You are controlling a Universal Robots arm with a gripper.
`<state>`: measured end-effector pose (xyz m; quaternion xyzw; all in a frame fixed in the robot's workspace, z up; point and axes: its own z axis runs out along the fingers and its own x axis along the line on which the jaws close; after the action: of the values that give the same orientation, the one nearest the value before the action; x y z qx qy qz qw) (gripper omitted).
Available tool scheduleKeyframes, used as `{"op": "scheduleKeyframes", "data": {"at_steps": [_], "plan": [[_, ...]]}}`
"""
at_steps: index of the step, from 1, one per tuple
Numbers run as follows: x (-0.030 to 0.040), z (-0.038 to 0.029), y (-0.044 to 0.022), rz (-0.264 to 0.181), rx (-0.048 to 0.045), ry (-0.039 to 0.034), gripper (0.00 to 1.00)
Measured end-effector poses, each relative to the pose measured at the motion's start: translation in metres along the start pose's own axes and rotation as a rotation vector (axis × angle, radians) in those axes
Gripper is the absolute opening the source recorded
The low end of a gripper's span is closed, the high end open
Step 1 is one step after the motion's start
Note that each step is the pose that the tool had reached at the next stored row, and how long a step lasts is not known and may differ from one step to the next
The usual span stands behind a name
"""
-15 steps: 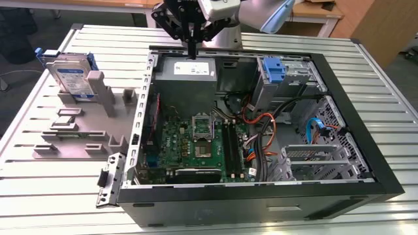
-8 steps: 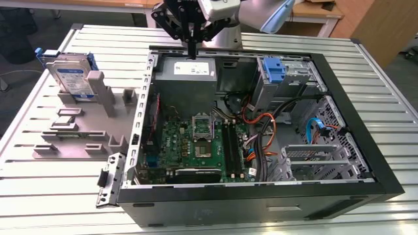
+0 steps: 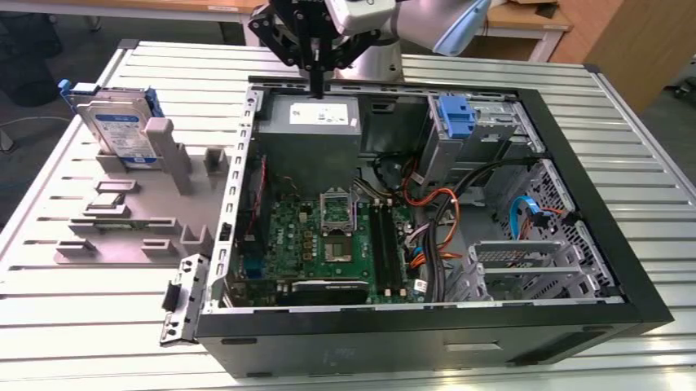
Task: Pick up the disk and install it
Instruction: 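Reach for the disk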
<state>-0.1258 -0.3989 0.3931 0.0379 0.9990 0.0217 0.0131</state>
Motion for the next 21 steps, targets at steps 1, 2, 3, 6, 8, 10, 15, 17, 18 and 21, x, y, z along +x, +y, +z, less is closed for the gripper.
{"op": "scheduleKeyframes", "data": {"at_steps": [1,2,3,6,8,10,15,17,18,21], "plan": [[0.0013,0.0000,-0.0001,0.000,0.0000,0.0000,0.10],[0.0022,0.0001,-0.0002,0.000,0.0000,0.0000,0.10],[0.0030,0.0001,-0.0002,0.000,-0.0001,-0.0001,0.10],[0.0035,0.0001,-0.0003,0.000,0.0000,0.0000,0.10],[0.0036,0.0001,-0.0003,0.000,0.0000,0.0000,0.10],[0.0036,0.0001,-0.0003,0.000,0.0000,0.0000,0.10],[0.0041,0.0000,-0.0003,0.000,0.0000,0.0000,0.10],[0.0041,0.0001,-0.0003,0.000,0.0000,0.0000,0.10],[0.0042,0.0001,-0.0003,0.000,0.0000,0.0000,0.10],[0.0043,0.0000,-0.0003,0.000,0.0000,0.0000,0.10]]}}
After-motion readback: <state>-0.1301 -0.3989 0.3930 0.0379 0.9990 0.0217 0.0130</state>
